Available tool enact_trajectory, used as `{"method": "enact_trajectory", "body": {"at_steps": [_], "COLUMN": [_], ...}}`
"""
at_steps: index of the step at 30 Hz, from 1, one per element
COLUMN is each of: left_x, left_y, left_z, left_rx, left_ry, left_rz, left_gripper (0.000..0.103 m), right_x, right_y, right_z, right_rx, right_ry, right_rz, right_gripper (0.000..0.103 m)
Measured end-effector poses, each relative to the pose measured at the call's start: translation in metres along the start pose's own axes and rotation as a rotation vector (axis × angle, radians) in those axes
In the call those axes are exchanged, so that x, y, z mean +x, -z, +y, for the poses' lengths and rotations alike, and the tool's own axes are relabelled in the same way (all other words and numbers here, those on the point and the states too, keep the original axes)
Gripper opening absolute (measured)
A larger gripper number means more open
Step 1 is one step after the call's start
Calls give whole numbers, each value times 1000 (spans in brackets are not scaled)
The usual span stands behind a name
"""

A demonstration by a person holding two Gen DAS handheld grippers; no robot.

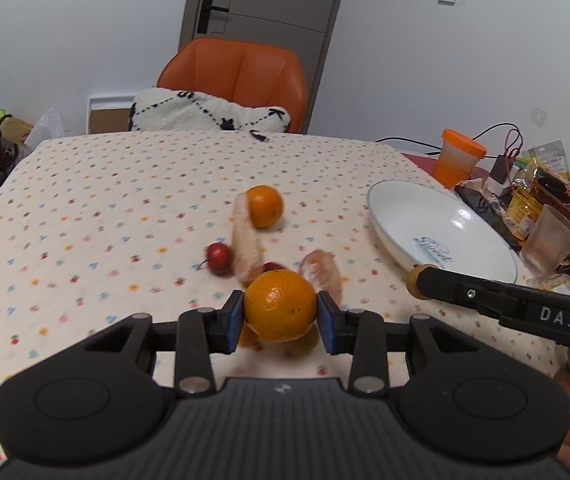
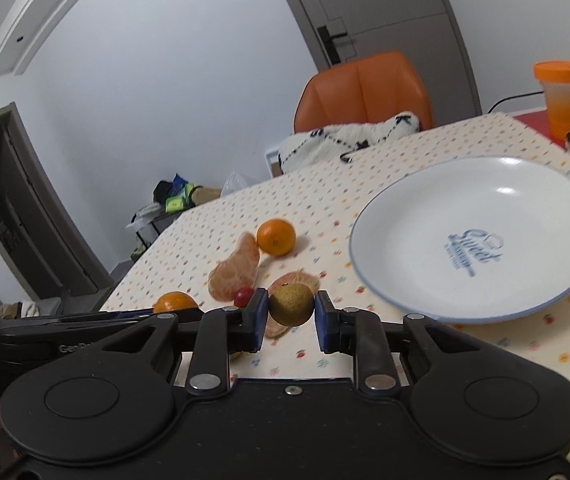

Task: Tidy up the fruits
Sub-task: 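Carry the orange in the left gripper and brown fruit in the right toward the plate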

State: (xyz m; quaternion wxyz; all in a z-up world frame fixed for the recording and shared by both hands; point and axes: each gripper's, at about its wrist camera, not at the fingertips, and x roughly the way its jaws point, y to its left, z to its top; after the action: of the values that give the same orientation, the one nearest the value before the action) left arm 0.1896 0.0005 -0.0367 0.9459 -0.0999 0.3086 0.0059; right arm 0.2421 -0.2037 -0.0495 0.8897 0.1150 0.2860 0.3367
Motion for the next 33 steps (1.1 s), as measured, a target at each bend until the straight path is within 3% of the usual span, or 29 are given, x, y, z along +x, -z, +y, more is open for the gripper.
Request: {"method": "enact_trajectory", "body": {"at_steps": [14, 33], "left_x": [19, 68], "left_y": [-16, -36], "left_z": [-59, -121], "left_rx": [72, 129], "left_ry": [35, 35], "left_rz": [-30, -28], "left_gripper": [37, 37], "right_x": [-23, -28], "right_y": [-11, -18], "right_z": [-32, -76], "right_rx": [32, 77], "right_ry": [63, 220], "right_rz": [-76, -141], "right_gripper": [23, 23]}}
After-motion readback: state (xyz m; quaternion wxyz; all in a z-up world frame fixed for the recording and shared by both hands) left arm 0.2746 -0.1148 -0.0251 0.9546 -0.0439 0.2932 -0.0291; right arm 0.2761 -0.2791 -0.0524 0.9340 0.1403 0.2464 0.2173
